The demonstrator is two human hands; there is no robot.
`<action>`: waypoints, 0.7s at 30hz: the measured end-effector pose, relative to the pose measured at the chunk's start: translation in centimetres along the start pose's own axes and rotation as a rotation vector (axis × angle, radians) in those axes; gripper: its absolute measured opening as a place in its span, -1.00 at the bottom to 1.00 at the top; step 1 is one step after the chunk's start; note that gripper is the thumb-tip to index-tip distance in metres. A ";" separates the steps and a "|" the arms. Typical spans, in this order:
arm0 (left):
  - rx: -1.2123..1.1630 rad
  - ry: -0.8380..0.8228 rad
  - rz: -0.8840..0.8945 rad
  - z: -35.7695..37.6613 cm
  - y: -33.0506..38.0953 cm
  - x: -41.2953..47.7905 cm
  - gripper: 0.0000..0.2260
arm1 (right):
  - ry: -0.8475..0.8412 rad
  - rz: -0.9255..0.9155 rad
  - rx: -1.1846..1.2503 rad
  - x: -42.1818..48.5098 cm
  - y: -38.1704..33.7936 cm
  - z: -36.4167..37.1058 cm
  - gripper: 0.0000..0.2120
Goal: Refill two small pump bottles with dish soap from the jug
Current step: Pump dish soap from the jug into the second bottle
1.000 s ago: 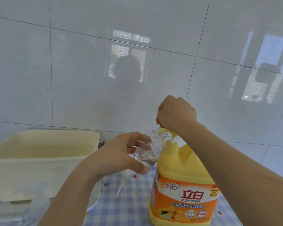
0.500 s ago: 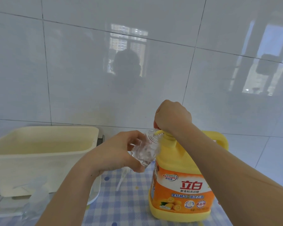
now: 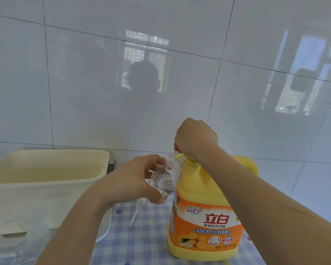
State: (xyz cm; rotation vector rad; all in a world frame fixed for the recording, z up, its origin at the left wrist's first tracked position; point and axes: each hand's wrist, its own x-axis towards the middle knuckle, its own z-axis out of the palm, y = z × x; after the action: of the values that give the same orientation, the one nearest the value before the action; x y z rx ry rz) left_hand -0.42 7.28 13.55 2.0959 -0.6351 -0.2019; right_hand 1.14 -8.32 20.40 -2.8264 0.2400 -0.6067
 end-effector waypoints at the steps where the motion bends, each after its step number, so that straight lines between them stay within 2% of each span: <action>1: -0.010 0.006 0.004 0.0 0.0 0.0 -0.43 | -0.002 0.003 0.002 0.1 -0.1 -0.2 -0.76; 7: -0.057 0.055 0.033 -0.1 0.6 -0.2 -0.47 | 0.125 -0.053 -0.045 1.0 -0.7 -1.9 -0.80; 21: -0.019 0.099 0.017 -0.2 0.8 -0.1 -0.47 | 0.069 -0.038 -0.052 1.0 -0.7 -1.5 -0.78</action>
State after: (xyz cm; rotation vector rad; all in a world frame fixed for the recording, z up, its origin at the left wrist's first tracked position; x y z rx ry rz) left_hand -0.74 7.13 14.35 2.0680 -0.5892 -0.0934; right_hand 1.46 -8.16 22.26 -2.8686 0.2178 -0.7168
